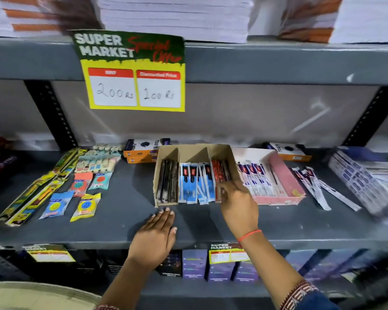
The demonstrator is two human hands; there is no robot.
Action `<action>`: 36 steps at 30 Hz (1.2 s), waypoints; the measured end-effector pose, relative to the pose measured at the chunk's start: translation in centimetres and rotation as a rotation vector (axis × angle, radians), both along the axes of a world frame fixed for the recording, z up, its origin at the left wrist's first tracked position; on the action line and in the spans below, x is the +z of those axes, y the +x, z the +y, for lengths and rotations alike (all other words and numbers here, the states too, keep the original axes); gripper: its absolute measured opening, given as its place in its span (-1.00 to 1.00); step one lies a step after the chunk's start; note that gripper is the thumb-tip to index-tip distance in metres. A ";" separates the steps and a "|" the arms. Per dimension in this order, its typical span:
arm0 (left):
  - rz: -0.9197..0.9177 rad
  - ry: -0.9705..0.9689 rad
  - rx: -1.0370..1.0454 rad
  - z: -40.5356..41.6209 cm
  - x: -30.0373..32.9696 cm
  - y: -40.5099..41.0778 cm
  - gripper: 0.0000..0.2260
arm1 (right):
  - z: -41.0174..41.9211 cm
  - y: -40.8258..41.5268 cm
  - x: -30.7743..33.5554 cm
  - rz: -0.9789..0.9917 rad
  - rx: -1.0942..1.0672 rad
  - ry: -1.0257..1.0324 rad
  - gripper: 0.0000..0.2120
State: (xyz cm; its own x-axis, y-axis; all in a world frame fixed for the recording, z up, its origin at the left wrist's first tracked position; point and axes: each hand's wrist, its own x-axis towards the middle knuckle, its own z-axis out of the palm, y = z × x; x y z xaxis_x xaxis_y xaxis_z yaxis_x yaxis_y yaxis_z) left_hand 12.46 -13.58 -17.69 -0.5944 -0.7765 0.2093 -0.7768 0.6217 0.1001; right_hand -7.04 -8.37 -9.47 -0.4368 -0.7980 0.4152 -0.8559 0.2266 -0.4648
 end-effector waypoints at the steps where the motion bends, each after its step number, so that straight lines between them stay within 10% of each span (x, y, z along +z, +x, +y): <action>1: -0.005 -0.004 -0.026 0.3 0.1 -0.5 -0.33 | 0.4 -0.7 0.0 0.021 -0.026 -0.041 -0.71; 16: -0.114 0.077 -0.326 4.4 0.3 -16.4 -0.36 | 5.2 -19.2 -2.3 -0.060 -0.517 0.155 -0.71; 36: -0.133 0.186 -0.319 5.8 1.9 -23.3 -0.51 | 1.5 -28.8 -2.8 -0.436 -0.380 0.453 -0.68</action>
State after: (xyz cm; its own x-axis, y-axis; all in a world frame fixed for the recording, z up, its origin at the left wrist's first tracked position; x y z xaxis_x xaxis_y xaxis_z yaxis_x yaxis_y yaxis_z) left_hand -10.80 -7.74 -15.80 -0.8243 -0.5661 -0.0130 -0.5617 0.8146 0.1448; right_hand -35.81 -6.82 -12.30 -0.7675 -0.6110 -0.1940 -0.4389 0.7215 -0.5356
